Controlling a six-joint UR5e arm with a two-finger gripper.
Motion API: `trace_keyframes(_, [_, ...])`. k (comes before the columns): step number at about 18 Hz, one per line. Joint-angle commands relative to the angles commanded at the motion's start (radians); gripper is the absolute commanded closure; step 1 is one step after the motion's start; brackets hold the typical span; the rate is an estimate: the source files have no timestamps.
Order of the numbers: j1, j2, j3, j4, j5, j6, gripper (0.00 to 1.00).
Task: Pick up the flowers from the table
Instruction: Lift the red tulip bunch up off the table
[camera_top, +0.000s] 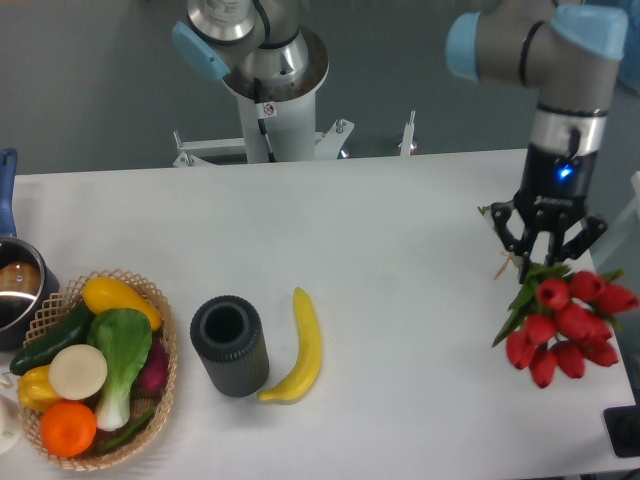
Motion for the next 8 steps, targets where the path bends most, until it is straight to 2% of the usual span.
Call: trace_keyframes(8, [0.042,0.011,-0.012,0.002,-0.098,0.014,0.68])
